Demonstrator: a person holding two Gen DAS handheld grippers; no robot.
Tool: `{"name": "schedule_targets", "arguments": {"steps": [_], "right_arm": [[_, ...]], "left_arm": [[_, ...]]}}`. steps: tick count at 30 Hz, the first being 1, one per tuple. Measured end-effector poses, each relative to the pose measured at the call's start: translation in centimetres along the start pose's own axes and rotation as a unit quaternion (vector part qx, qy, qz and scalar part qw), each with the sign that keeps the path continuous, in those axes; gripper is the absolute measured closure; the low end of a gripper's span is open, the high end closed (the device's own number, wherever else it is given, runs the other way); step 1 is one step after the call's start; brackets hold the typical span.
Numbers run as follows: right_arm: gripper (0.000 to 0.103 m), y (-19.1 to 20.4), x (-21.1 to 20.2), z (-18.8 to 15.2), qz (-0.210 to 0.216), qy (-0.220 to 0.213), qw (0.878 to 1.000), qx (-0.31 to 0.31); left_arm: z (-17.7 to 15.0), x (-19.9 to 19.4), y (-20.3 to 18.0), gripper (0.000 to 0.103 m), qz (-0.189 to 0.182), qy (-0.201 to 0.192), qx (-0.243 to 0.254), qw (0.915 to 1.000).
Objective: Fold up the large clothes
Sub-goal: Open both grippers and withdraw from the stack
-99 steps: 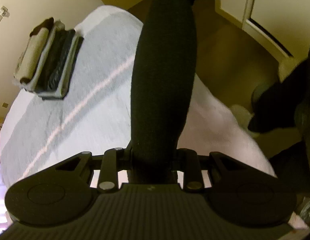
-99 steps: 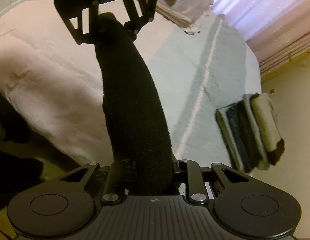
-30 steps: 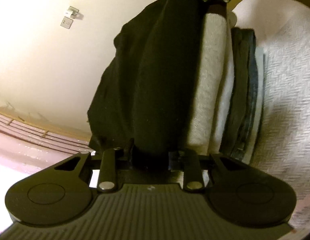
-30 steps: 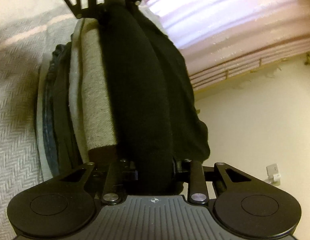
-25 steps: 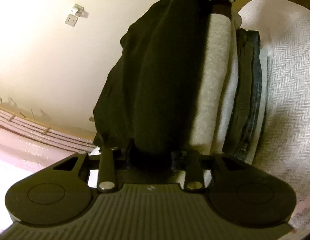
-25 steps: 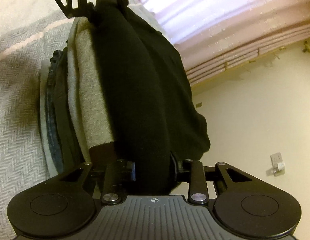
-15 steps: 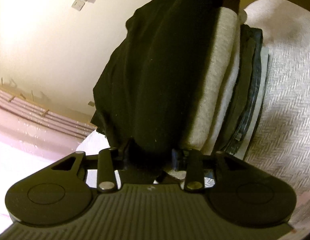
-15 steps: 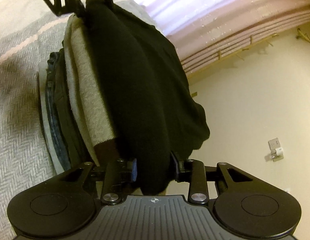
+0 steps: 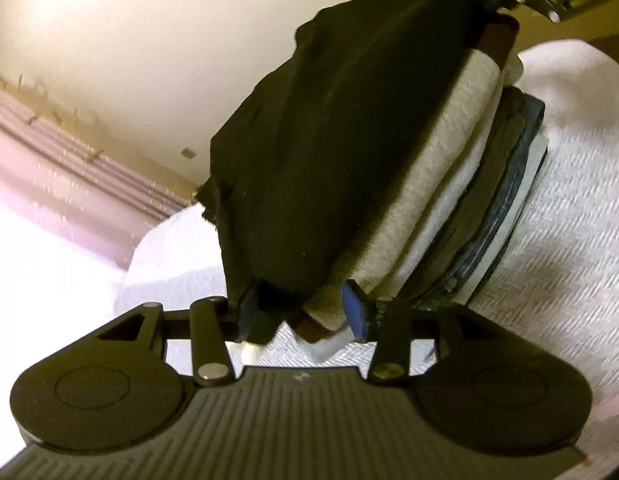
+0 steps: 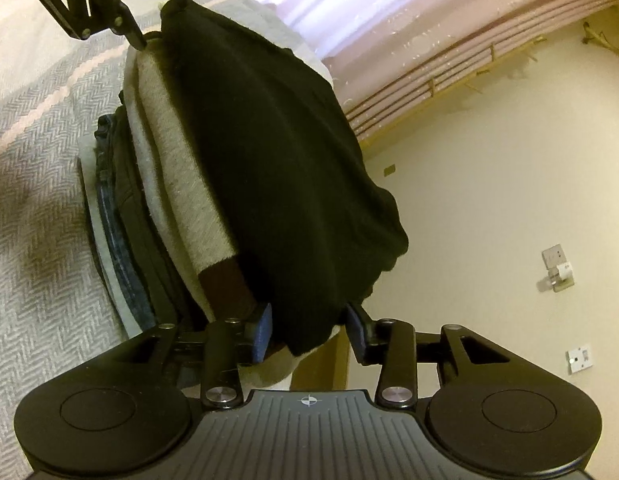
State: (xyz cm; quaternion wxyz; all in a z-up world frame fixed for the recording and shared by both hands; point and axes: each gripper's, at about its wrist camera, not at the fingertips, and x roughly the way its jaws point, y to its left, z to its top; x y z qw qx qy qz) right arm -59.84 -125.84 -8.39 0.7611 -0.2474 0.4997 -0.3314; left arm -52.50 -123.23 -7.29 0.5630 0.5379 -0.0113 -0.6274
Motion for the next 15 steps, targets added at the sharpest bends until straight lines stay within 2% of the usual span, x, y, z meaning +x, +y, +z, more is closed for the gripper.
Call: {"name": "schedule_targets", "arguments": {"steps": [5, 10, 13, 15], "right_arm": [[0.064, -0.1, -1.7, -0.6, 0.009, 0.018, 0.999, 0.027], [0.063, 1.1, -5.8, -1.1, -0.004, 0.032, 0.997, 0.073], [0.062, 1.8, -9.4, -1.0, 0.007, 0.04, 0.99, 0.133], [0.058, 2.0, -12.1, -0.9, 0.023, 0.042, 0.979, 0.199]], "left_arm": [[-0.2, -1.4, 0.0, 0.06, -0.002, 0.011, -0.031, 0.9994], [-0.2, -3.4, -0.7, 0.059, -0.008, 0.003, -0.051, 0.9987], [-0.4, -5.5, -0.9, 0.053, -0.016, -0.008, -0.068, 0.9975], [-0.6, -7.2, -0.8, 0.049, -0.023, -0.013, -0.087, 0.9959]]}}
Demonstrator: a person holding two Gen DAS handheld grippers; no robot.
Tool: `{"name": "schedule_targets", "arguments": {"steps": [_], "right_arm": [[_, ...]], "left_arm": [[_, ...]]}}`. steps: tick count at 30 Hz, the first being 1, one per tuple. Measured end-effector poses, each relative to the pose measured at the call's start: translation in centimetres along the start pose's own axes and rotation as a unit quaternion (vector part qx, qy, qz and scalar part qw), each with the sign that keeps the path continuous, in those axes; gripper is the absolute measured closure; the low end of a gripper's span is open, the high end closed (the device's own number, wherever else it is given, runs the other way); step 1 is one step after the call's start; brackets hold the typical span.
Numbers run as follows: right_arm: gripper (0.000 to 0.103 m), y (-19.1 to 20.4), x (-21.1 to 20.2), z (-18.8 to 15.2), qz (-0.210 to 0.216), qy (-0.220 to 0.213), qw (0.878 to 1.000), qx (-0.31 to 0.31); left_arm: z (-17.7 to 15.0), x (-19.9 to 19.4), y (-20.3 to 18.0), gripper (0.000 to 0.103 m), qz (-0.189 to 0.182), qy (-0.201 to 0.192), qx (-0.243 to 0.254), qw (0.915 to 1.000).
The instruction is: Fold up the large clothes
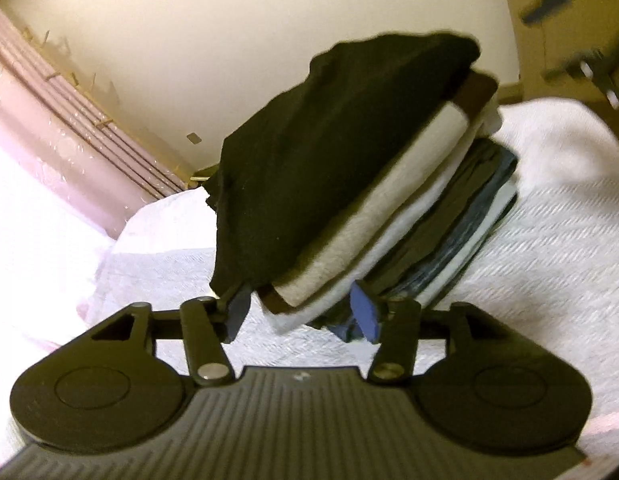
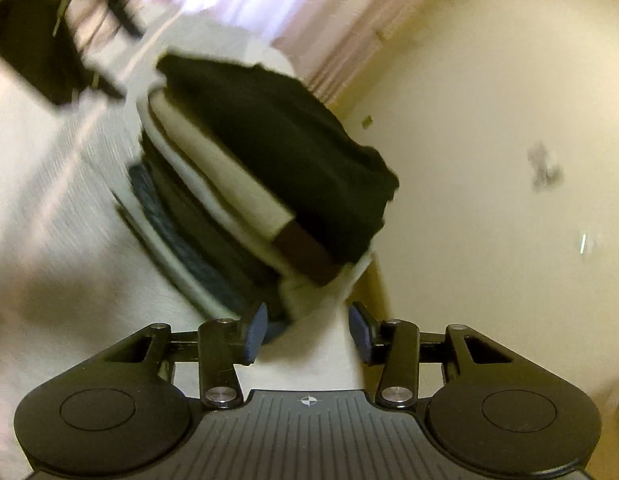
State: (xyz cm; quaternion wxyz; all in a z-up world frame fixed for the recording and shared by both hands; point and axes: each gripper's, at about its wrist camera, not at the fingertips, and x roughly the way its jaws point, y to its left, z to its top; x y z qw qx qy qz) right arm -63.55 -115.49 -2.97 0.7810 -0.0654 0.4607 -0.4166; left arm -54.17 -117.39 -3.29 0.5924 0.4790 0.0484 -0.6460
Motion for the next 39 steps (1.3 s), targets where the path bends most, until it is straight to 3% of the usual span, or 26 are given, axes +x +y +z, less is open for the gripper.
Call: {"name": "schedule_targets", "arguments": {"steps": [4, 9, 12, 14, 16, 28, 34, 39], "right_arm": [[0.048, 0.6, -4.3, -0.7, 0.047, 0.004, 0.989, 0.143], [0.038, 0.5, -8.0, -2.1, 0.116, 0.012, 0.941, 0.318], [0.035, 0.0, -9.7, -2.4, 0.134, 0.011, 0.919, 0.371], [0.034, -0.2, -10.5, -2.4, 0.136, 0.011, 0.911, 0.39], [0.033, -0.3, -11.2, -2.3, 0.134, 0.013, 0.904, 0.405], [0.032, 0.4, -13.6, -1.5, 0.134, 0.016, 0.9, 0.415], [0.032, 1.4, -14.1, -0.6, 0.134, 0.007, 0.905, 0.404], [0.032, 1.7, -14.1, -0.2, 0.132, 0.003, 0.907, 0.401]], "left_arm": [[-0.8, -3.5, 0.2, 0.034, -0.021, 0.004, -0.054, 0.9983], [-2.6, -7.9, 0.2, 0.018, -0.035, 0.013, -0.122, 0.9919], [-3.7, -10.0, 0.0, 0.012, -0.045, 0.02, -0.157, 0.9864], [-4.3, -11.3, -0.3, 0.003, -0.05, 0.022, -0.18, 0.9822], [-5.0, -12.5, -0.7, 0.001, -0.056, 0.02, -0.207, 0.9765], [-6.5, -17.2, -0.9, 0.001, -0.069, 0.015, -0.358, 0.9309], [-7.0, -19.3, 0.1, 0.001, -0.047, 0.004, -0.387, 0.9208], [-7.3, -20.1, 0.4, 0.001, -0.045, 0.002, -0.392, 0.9191]]}}
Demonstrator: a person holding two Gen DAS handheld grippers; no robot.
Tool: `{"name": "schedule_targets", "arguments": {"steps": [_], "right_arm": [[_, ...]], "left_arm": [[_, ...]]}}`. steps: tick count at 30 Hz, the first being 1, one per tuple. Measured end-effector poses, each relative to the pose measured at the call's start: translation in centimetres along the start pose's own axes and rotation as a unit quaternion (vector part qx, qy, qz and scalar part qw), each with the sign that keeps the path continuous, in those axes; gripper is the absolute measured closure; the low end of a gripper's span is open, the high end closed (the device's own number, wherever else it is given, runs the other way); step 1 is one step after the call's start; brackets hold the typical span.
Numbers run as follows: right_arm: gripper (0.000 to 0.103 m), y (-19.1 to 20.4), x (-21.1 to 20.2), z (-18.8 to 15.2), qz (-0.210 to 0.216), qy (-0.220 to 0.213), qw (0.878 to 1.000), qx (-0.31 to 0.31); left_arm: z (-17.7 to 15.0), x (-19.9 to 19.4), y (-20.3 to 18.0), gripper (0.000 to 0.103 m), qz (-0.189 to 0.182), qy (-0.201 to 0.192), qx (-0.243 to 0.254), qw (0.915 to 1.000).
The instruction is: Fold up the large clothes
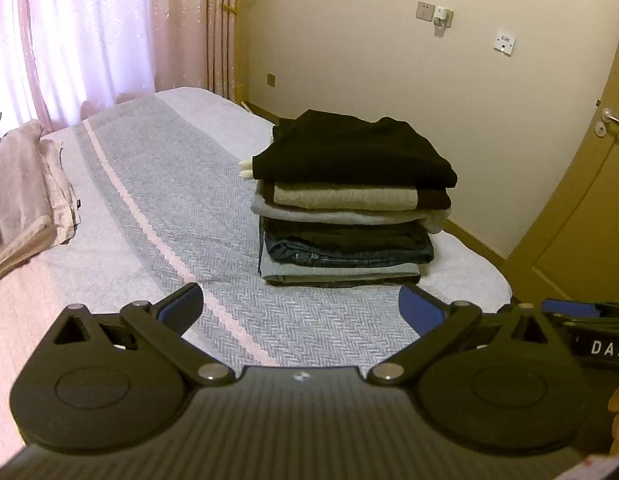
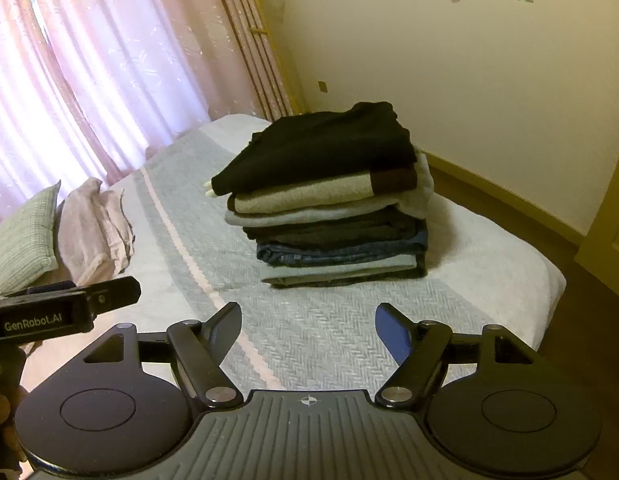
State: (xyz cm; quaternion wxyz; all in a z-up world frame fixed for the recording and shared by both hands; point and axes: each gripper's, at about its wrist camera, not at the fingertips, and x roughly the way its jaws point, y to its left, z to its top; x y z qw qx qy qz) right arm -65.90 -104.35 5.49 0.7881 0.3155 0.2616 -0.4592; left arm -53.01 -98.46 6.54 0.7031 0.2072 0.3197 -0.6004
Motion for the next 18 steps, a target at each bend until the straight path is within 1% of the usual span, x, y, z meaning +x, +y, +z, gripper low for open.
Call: {"name": "schedule_targets", "arguments": {"steps": [5, 18], "right_arm": [[0.032, 0.3, 0.33, -0.03, 0.001, 0.006, 1.0, -0.005], [0.032, 0.82, 0.77, -0.05, -0.003, 0.009, 1.0, -0.008]], "left_arm": [[-0.15, -0.12, 0.48, 0.001, 0.005, 0.002, -0.009, 0.9999], [-0.45, 0.31, 0.92, 0.001, 0.008, 0.009, -0.011, 0.9999]]}}
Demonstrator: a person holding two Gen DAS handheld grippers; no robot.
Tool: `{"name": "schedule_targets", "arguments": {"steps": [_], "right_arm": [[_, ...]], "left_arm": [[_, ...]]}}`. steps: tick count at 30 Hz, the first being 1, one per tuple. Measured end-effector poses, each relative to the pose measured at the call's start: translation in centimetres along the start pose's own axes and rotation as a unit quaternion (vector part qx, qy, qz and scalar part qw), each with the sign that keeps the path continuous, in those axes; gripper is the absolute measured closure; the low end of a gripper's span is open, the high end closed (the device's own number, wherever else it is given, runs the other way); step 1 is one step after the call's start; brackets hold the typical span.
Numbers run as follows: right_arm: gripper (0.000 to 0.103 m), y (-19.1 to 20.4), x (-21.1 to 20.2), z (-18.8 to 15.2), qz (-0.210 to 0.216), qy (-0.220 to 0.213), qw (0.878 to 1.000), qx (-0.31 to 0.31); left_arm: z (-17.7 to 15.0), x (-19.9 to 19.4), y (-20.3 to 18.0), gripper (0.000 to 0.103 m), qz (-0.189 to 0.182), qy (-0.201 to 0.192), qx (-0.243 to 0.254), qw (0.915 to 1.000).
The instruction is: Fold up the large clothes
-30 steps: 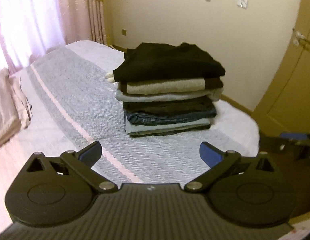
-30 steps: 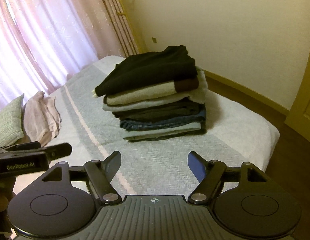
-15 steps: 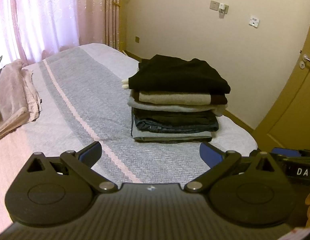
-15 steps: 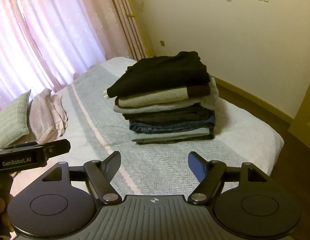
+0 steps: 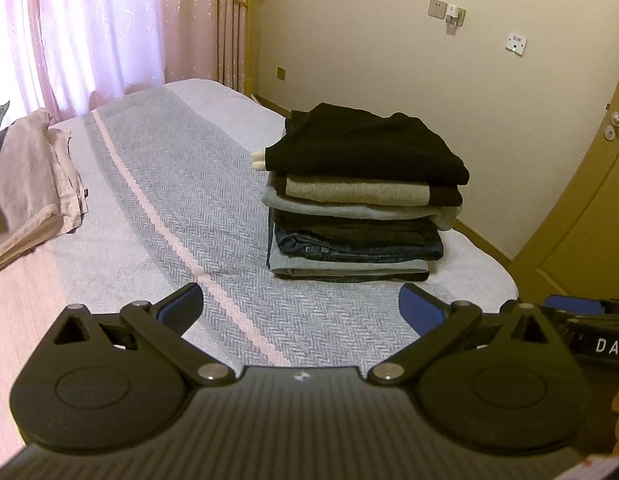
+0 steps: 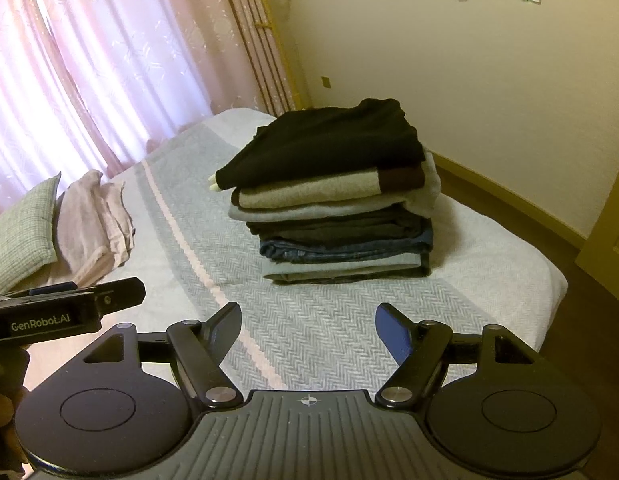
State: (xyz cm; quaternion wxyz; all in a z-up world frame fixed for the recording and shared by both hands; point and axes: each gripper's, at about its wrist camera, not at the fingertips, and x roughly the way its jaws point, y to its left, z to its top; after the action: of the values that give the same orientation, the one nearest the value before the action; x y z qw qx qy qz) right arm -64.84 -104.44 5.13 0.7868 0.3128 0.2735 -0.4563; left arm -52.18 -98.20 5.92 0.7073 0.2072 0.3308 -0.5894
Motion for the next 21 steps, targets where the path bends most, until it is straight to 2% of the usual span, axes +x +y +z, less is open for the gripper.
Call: {"name": "schedule_targets", "arguments": {"steps": [21], "right_arm": [[0.032, 0.21, 0.21, -0.06, -0.006, 0.0, 1.0, 0.001]], "left_arm": [[-0.12, 0.57, -0.08, 0.001, 0.002, 0.007, 0.003, 1.0]]}}
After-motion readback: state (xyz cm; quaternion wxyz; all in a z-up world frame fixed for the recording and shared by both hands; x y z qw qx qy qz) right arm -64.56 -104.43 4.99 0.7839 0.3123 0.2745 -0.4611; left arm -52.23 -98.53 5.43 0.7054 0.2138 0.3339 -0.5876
